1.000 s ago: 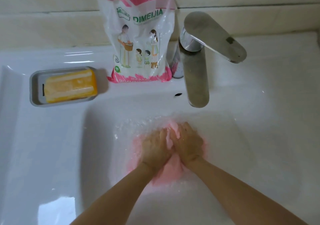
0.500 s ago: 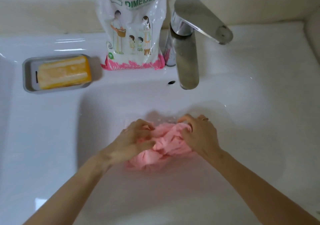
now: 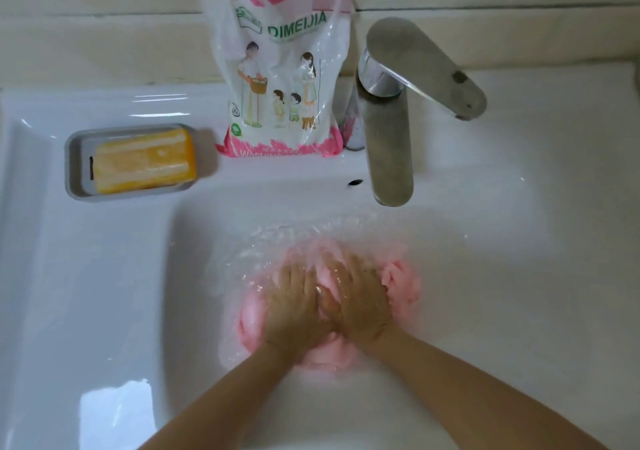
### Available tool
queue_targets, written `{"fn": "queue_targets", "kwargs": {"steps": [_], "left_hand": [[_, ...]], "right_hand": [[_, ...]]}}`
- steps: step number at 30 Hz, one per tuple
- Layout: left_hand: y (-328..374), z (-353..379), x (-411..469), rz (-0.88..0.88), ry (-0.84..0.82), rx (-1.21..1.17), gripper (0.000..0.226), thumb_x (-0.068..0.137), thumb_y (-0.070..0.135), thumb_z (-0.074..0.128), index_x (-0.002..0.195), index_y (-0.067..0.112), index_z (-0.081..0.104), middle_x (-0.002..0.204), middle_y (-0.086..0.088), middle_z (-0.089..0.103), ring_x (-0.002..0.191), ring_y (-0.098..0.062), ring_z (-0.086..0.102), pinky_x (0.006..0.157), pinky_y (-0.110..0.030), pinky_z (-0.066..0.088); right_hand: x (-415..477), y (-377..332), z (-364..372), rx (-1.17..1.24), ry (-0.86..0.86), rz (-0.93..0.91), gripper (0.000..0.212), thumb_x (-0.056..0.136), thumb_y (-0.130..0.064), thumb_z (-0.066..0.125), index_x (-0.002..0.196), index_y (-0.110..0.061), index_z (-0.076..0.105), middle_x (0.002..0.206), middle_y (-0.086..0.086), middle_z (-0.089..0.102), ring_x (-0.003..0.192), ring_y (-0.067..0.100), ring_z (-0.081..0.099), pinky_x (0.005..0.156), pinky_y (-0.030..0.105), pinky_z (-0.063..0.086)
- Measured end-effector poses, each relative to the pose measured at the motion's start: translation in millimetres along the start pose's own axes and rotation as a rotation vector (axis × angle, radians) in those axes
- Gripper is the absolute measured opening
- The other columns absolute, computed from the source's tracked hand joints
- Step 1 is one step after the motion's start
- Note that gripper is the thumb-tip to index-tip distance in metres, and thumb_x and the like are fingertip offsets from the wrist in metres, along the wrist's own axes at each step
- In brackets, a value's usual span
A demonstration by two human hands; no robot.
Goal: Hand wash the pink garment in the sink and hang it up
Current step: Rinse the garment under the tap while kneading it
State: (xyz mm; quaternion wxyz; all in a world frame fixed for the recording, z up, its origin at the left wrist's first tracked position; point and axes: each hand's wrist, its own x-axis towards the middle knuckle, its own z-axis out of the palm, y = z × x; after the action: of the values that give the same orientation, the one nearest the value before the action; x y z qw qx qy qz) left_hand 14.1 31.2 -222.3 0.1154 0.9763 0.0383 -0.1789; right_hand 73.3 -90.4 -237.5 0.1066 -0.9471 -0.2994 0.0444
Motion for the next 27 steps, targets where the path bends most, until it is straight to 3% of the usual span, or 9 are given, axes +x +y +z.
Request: {"fn": "queue_targets", "kwargs": {"steps": [5,7,10,12,14,16,19,23,27], "left_hand": [[4.0,4.7,18.2,0.114,0.340,-0.070,0.026,0.082,0.021,0.041,0.088,0.001,0.057,0.085,-0.017,0.057,0.090,-0.036,0.046,0.077,-0.052,0.046],[4.5,-1.2,24.3,0.082,0.217,-0.102,0.028,0.092,0.021,0.034,0.106,0.005,0.053,0.101,-0.015,0.055,0.103,-0.039,0.051,0.092,-0.052,0.046],[1.3,-17.7,31.7,-0.049,-0.126,-0.080,0.046,0.102,0.031,0.027,0.146,0.018,0.025,0.149,-0.007,0.033,0.141,-0.028,0.026,0.116,-0.042,0.011],[-3.1,-28.9,42.2,-0.045,-0.171,-0.097,0.041,0.099,0.037,0.036,0.135,0.020,0.043,0.135,-0.009,0.050,0.127,-0.026,0.045,0.105,-0.036,0.032],[-9.0,-49.1,50.8,-0.017,-0.079,-0.154,0.026,0.092,0.039,0.048,0.096,0.016,0.059,0.095,-0.007,0.063,0.094,-0.026,0.060,0.076,-0.031,0.044],[-16.6,-59.2,45.4,0.033,-0.032,-0.228,0.022,0.088,0.039,0.055,0.089,0.017,0.051,0.088,-0.002,0.058,0.090,-0.026,0.060,0.067,-0.029,0.039],[-25.7,-68.3,13.4,0.050,-0.004,-0.413,0.054,0.082,0.045,0.064,0.129,0.030,0.041,0.102,0.010,0.055,0.092,-0.016,0.056,0.073,-0.026,0.036],[-34.0,-52.4,-29.1,0.265,0.299,-0.355,0.047,0.075,0.065,0.056,0.110,0.033,0.058,0.115,0.005,0.057,0.108,-0.016,0.048,0.090,-0.049,0.045],[-20.9,-12.0,-30.4,0.123,0.176,-0.205,0.085,0.069,0.075,0.051,0.132,0.019,0.044,0.147,-0.013,0.038,0.131,-0.035,0.042,0.099,-0.059,0.039]], "right_hand": [[17.7,3.0,-0.3,-0.028,0.116,0.057,0.033,0.084,-0.039,0.039,0.093,-0.019,0.064,0.086,0.009,0.068,0.067,0.029,0.064,0.059,0.030,0.053],[27.7,3.3,-2.5,-0.019,0.175,0.077,0.037,0.082,-0.036,0.040,0.077,-0.017,0.071,0.071,0.005,0.067,0.058,0.025,0.063,0.053,0.026,0.051],[43.3,-0.2,-9.6,0.090,0.180,0.212,0.037,0.084,-0.029,0.042,0.058,-0.015,0.064,0.054,0.001,0.060,0.048,0.024,0.059,0.047,0.025,0.048],[50.8,-3.7,-14.9,0.116,0.133,0.313,0.037,0.087,-0.026,0.048,0.056,-0.012,0.062,0.052,0.005,0.060,0.047,0.027,0.059,0.044,0.028,0.046],[54.0,-5.8,-18.3,0.215,0.066,0.387,0.038,0.088,-0.027,0.051,0.060,-0.005,0.065,0.057,0.014,0.062,0.054,0.033,0.061,0.048,0.031,0.041],[51.5,-2.1,-25.1,0.393,0.017,0.470,0.041,0.088,-0.037,0.045,0.073,-0.007,0.068,0.068,0.014,0.067,0.067,0.033,0.063,0.058,0.031,0.039],[30.5,6.5,-51.1,0.542,0.059,0.361,0.021,0.085,-0.029,0.054,0.100,-0.020,0.065,0.083,-0.002,0.068,0.076,0.016,0.058,0.066,0.028,0.042],[-14.4,13.1,-75.9,0.347,0.018,-0.030,0.039,0.073,-0.029,0.041,0.100,-0.021,0.067,0.090,-0.007,0.058,0.085,0.011,0.045,0.076,0.029,0.044],[-22.9,4.7,-48.8,0.182,-0.071,-0.043,0.049,0.095,-0.058,0.032,0.134,-0.034,0.051,0.136,0.003,0.049,0.114,0.022,0.052,0.093,0.042,0.044]]}}
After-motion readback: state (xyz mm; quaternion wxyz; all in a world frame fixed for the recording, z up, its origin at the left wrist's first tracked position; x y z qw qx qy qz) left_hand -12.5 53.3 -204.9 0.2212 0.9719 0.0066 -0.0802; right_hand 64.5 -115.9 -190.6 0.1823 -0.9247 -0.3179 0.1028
